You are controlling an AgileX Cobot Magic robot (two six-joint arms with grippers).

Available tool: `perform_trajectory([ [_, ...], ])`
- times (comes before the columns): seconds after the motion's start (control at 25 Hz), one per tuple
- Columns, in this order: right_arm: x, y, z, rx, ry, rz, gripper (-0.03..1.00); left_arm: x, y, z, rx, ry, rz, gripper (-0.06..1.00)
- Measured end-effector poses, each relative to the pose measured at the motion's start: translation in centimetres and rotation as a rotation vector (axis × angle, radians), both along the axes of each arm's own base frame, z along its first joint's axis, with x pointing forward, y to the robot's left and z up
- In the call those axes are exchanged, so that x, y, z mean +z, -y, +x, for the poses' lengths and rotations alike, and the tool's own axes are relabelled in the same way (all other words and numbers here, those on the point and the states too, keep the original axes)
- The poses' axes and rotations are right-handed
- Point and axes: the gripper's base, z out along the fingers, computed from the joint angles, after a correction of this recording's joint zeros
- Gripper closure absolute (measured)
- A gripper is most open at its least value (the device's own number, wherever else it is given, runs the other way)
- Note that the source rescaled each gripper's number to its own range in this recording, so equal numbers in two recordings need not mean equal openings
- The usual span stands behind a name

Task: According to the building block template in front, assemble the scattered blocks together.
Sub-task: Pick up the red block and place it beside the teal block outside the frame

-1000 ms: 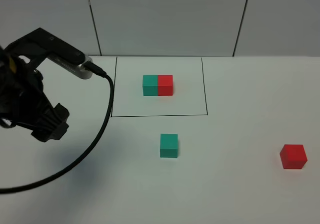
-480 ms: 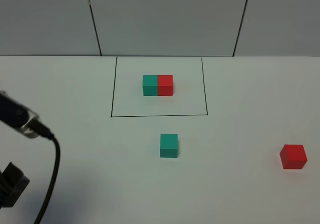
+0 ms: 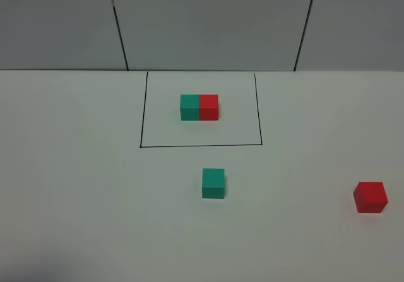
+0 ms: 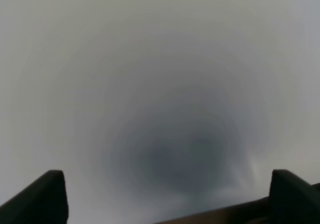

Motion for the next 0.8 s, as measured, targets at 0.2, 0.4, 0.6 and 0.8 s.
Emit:
perform_trajectory([
  [0.2, 0.0, 0.0, 0.0, 0.000, 0.000, 0.000, 0.39, -1.9, -0.2, -1.9, 0.040, -0.009, -0.068, 0.08],
  [0.4, 0.0, 0.0, 0.0, 0.000, 0.000, 0.000, 0.39, -2.4, -0.1, -3.1, 0.054, 0.034, -0.141, 0.08],
  [0.6, 0.0, 0.0, 0.0, 0.000, 0.000, 0.000, 0.39, -3.8, 0.0, -3.7, 0.047, 0.018, -0.161, 0.08],
  [0.8, 0.0, 0.0, 0.0, 0.000, 0.000, 0.000, 0.39, -4.2, -0.2, -4.6, 0.042, 0.077, -0.172, 0.08],
])
